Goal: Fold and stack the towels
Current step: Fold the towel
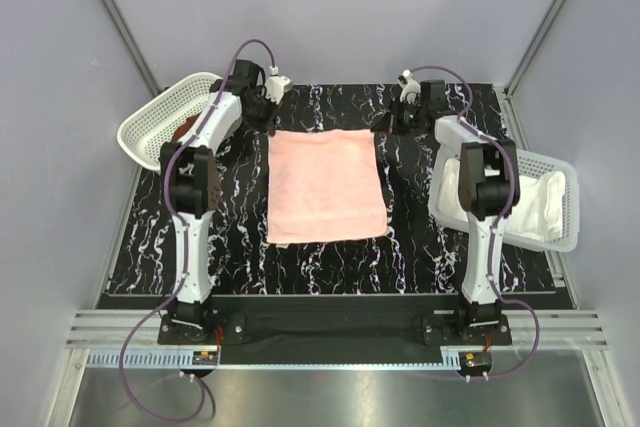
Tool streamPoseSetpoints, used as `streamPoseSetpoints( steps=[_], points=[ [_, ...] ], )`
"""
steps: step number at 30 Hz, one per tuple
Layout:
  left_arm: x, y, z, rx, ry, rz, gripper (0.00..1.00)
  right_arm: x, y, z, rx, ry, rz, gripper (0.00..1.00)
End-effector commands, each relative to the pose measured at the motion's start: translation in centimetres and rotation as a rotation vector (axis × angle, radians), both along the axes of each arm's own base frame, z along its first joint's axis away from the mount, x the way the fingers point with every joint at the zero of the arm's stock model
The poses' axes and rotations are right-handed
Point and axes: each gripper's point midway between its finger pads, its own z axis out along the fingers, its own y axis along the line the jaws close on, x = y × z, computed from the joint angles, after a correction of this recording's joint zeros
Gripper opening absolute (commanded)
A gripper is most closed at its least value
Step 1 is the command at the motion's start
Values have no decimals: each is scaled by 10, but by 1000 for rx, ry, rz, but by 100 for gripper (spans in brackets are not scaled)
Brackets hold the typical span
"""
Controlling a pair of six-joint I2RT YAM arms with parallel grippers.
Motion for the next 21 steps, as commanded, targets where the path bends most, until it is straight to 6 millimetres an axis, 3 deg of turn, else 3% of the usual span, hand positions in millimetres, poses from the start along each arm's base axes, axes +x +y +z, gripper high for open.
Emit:
streamPoseSetpoints(
  steps=[1,3,6,11,21],
  points=[
    [28,-12,16,-40,-93,-45,0,45,8,54,29,-208,12,0],
    [34,-8,2,-13,-99,-31,0,63,2,45,-11,-222,-35,0],
    [45,-2,0,19,-150,-11,0,74,-4,32,-63,-237,-40,0],
    [54,14,5,94,-214,22,0,70,-10,20,-133,-262,-20,0],
    [30,13,27,78,-239,-7,0,53,-20,33,-205,-357,0,0]
  ],
)
